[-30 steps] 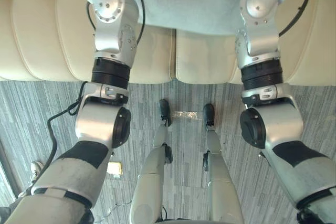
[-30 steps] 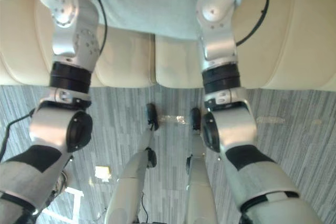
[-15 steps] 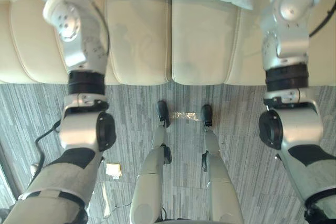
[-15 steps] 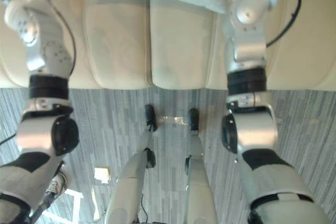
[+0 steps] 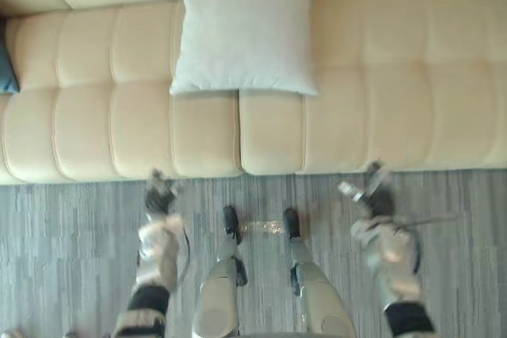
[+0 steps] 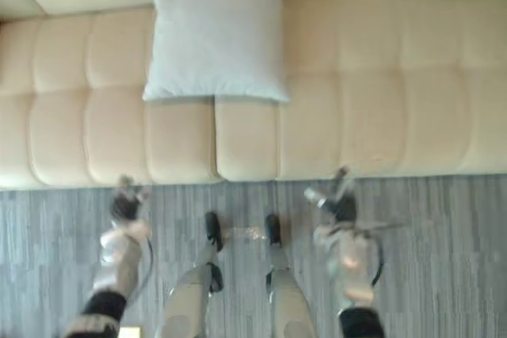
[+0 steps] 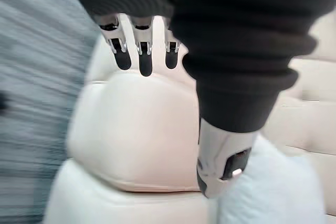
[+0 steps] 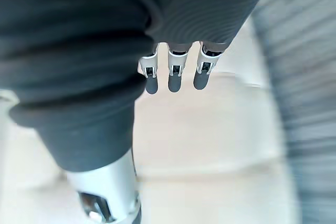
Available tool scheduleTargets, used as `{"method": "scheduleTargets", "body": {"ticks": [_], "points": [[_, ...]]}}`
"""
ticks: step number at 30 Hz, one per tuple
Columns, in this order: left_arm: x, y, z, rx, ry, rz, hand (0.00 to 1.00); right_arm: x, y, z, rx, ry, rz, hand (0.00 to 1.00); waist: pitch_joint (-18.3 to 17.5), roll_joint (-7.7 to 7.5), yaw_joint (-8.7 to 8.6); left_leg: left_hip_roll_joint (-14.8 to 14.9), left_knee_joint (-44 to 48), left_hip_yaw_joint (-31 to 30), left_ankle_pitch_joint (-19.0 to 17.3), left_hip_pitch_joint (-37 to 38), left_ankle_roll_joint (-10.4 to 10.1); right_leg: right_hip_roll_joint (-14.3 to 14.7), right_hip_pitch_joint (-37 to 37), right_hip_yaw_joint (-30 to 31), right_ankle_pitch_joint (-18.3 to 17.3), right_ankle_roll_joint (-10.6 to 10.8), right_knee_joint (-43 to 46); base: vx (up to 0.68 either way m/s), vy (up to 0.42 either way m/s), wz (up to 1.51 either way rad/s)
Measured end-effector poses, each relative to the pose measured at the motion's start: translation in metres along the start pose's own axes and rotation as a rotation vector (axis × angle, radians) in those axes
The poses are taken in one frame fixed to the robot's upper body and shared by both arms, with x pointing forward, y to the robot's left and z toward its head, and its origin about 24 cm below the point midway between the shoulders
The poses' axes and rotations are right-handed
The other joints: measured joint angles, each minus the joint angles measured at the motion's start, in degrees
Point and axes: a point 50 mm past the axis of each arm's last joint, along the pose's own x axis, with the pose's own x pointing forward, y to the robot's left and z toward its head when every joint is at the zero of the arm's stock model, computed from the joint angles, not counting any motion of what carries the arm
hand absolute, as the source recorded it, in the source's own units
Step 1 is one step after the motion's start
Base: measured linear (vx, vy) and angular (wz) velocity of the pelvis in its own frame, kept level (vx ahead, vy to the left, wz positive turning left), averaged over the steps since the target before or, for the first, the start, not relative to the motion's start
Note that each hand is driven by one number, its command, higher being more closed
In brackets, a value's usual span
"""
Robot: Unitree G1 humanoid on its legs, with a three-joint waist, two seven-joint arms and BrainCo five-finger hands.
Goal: Pick up cushions and gather them together orderly.
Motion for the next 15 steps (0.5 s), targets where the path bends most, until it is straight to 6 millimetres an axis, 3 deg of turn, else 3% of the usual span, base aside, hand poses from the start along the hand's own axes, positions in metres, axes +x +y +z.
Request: {"method": "scheduleTargets", "body": {"ticks": [3, 6, 9, 15], "points": [[-0.023, 0.011, -0.053, 0.142, 0.212, 0.026, 0.0, -0.022, 0.006, -0.052, -0.043, 0.209, 0.0, 0.0, -4.26, -1.21, 0.23, -0.48, -0.01, 0.7, -1.76, 3.85, -0.26, -0.48, 3.6, 0.54, -1.37, -0.12, 0.0, 0.04, -0.031, -0.04], [-0.043, 0.016, -0.085, 0.183, 0.356, 0.05, 0.0, -0.033, 0.004, -0.074, -0.058, 0.309, -0.019, 0.0, -7.53, -1.08, 0.36, -1.06, -0.02, 2.05, -2.97, 6.87, 0.08, -1.09, 6.07, 1.82, -2.06, 0.12, -0.01, 0.05, -0.004, -0.18], [-0.054, 0.016, -0.101, 0.191, 0.438, 0.06, 0.0, -0.042, -0.008, -0.088, -0.043, 0.379, -0.08, 0.0, -9.59, -0.56, 0.49, -1.49, -0.04, 2.43, -3.69, 9.38, 0.24, -1.58, 8.5, 1.86, -2.78, 0.24, -0.01, 0.04, 0.0, -0.06], [-0.056, 0.014, -0.105, 0.203, 0.461, 0.055, 0.0, -0.054, -0.015, -0.105, -0.046, 0.475, -0.116, 0.0, -11.98, -0.7, 0.56, -1.53, -0.04, 2.22, -4.32, 11.93, -0.05, -1.67, 11.13, 1.41, -3.47, 0.41, 0.0, 0.05, -0.012, 0.02]]}}
